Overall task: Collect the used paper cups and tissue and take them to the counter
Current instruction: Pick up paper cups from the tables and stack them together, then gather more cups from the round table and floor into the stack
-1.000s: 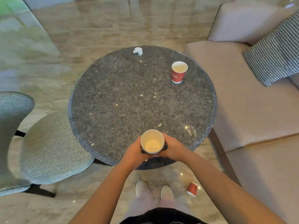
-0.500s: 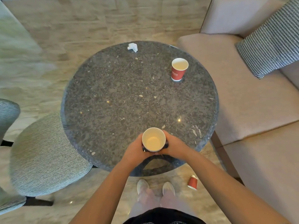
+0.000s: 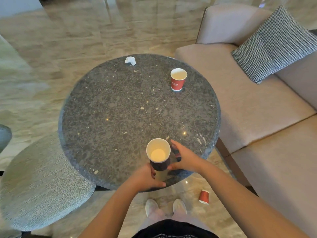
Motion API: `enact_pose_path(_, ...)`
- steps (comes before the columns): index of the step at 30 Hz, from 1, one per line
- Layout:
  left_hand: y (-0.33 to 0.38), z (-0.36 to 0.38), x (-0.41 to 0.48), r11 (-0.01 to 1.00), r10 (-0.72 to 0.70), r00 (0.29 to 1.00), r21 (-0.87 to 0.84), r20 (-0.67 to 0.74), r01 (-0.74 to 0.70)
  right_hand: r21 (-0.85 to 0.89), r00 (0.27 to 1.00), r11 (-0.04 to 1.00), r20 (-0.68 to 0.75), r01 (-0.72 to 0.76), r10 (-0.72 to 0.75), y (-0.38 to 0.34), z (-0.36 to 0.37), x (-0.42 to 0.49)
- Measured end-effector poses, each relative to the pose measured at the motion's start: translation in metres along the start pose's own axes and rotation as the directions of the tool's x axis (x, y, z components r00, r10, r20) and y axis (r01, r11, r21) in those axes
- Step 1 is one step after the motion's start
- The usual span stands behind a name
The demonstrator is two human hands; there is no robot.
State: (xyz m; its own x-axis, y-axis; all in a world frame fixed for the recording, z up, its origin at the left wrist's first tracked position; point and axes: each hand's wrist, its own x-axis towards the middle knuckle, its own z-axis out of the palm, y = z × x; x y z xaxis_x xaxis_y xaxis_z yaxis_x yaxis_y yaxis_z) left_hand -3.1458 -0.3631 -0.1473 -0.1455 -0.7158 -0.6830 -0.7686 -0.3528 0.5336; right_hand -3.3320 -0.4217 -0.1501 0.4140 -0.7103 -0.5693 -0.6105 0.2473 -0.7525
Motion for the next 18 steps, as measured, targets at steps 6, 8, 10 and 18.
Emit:
enact_pose_path(6, 0.044, 0.031, 0.0, 0.965, 0.257, 0.95, 0.014, 0.178, -0.263, 0.016, 0.987, 0.999, -0.156, -0.044, 0.046, 0.024, -0.012, -0.035)
enact_pose_path(8, 0.062, 0.039, 0.006, 0.942, 0.329, 0.925, -0.002, 0.188, -0.335, 0.02, 0.969, 0.998, -0.239, -0.065, 0.068, 0.034, -0.015, -0.051)
enact_pose_path(10, 0.077, 0.047, 0.011, 0.927, 0.372, 0.909, -0.017, 0.187, -0.375, 0.035, 0.946, 0.996, -0.311, -0.086, 0.093, 0.047, -0.019, -0.068)
enact_pose_path(18, 0.112, 0.077, 0.019, 0.928, 0.369, 0.919, -0.111, 0.142, -0.355, 0.161, 0.882, 0.978, -0.432, -0.13, 0.188, 0.092, -0.031, -0.125)
